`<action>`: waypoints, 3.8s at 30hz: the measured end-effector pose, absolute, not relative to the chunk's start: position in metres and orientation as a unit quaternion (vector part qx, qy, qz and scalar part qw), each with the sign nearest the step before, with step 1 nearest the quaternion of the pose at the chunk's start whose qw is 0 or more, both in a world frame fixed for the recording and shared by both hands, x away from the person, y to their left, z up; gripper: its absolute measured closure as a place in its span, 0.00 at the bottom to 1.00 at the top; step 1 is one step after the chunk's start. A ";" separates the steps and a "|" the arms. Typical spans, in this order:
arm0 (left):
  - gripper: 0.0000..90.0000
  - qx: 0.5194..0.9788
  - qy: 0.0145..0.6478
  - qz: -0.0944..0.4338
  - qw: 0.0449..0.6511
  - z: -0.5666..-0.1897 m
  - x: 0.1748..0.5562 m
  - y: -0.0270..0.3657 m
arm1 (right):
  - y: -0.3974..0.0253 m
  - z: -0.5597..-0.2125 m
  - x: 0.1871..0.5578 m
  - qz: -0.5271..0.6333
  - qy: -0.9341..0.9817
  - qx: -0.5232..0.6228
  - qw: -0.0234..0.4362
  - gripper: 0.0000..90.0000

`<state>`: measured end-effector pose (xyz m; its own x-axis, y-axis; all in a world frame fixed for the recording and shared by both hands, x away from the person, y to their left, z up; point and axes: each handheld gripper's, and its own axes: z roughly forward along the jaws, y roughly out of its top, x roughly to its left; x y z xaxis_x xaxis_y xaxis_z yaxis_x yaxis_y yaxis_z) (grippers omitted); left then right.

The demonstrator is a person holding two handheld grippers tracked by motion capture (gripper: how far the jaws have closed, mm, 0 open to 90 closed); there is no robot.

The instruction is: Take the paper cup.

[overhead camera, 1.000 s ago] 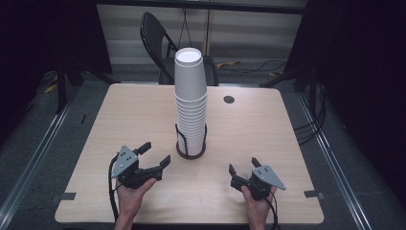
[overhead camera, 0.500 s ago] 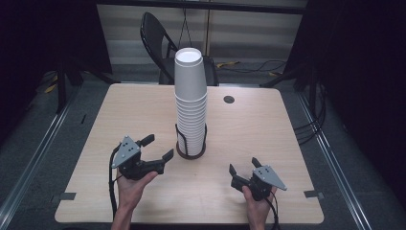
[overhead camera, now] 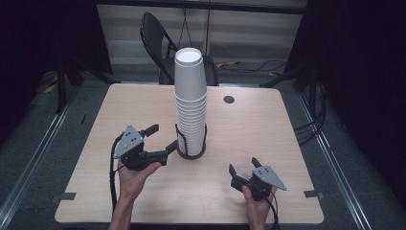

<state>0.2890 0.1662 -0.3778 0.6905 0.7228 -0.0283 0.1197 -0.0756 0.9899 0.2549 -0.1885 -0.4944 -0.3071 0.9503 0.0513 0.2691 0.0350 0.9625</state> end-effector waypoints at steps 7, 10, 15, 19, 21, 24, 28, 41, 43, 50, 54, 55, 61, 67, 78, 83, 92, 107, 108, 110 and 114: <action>0.18 0.693 0.299 0.254 0.605 -0.365 0.294 0.166 | -0.188 -0.494 0.255 0.501 0.635 0.481 0.339 0.14; 0.18 0.695 0.291 0.261 0.604 -0.357 0.296 0.164 | -0.188 -0.494 0.255 0.500 0.635 0.481 0.338 0.14; 0.18 0.694 0.282 0.261 0.608 -0.348 0.297 0.161 | -0.188 -0.494 0.256 0.499 0.636 0.482 0.338 0.15; 0.18 0.691 0.281 0.257 0.614 -0.339 0.301 0.160 | -0.188 -0.494 0.256 0.500 0.635 0.482 0.338 0.15; 0.18 0.692 0.279 0.260 0.614 -0.335 0.303 0.159 | -0.188 -0.494 0.256 0.499 0.636 0.481 0.338 0.15; 0.18 0.689 0.278 0.260 0.616 -0.329 0.306 0.158 | -0.188 -0.494 0.256 0.499 0.637 0.481 0.338 0.15; 0.18 0.685 0.278 0.254 0.624 -0.321 0.314 0.157 | -0.188 -0.494 0.256 0.498 0.637 0.482 0.338 0.15; 0.18 0.685 0.269 0.251 0.629 -0.300 0.329 0.151 | -0.187 -0.494 0.256 0.497 0.640 0.480 0.337 0.15; 0.18 0.689 0.269 0.250 0.625 -0.299 0.331 0.152 | -0.187 -0.494 0.256 0.496 0.641 0.479 0.338 0.15; 0.17 0.692 0.262 0.258 0.621 -0.286 0.338 0.147 | -0.187 -0.494 0.256 0.495 0.641 0.480 0.338 0.15; 0.18 0.697 0.260 0.257 0.617 -0.281 0.342 0.145 | -0.187 -0.494 0.256 0.495 0.642 0.479 0.337 0.15; 0.18 0.697 0.260 0.257 0.617 -0.280 0.344 0.145 | -0.187 -0.494 0.256 0.495 0.642 0.479 0.338 0.15; 0.17 0.697 0.258 0.256 0.618 -0.267 0.353 0.140 | -0.187 -0.494 0.257 0.494 0.643 0.480 0.335 0.15; 0.17 0.696 0.253 0.255 0.622 -0.256 0.357 0.133 | -0.187 -0.494 0.257 0.493 0.642 0.481 0.335 0.15; 0.17 0.698 0.252 0.253 0.620 -0.251 0.377 0.119 | -0.186 -0.494 0.257 0.493 0.643 0.481 0.336 0.15; 0.15 0.708 0.256 0.254 0.607 -0.251 0.384 0.110 | -0.186 -0.494 0.257 0.492 0.641 0.483 0.337 0.15; 0.14 0.722 0.258 0.241 0.595 -0.255 0.394 0.101 | -0.187 -0.494 0.257 0.494 0.638 0.484 0.338 0.15; 0.14 0.731 0.262 0.234 0.585 -0.261 0.401 0.094 | -0.187 -0.494 0.257 0.492 0.638 0.486 0.338 0.15; 0.14 0.731 0.262 0.232 0.586 -0.261 0.401 0.095 | -0.187 -0.494 0.257 0.492 0.638 0.486 0.338 0.15; 0.14 0.731 0.264 0.231 0.586 -0.261 0.402 0.095 | -0.187 -0.494 0.257 0.492 0.637 0.487 0.338 0.15; 0.15 0.733 0.260 0.228 0.586 -0.260 0.403 0.097 | -0.187 -0.494 0.257 0.492 0.637 0.487 0.339 0.15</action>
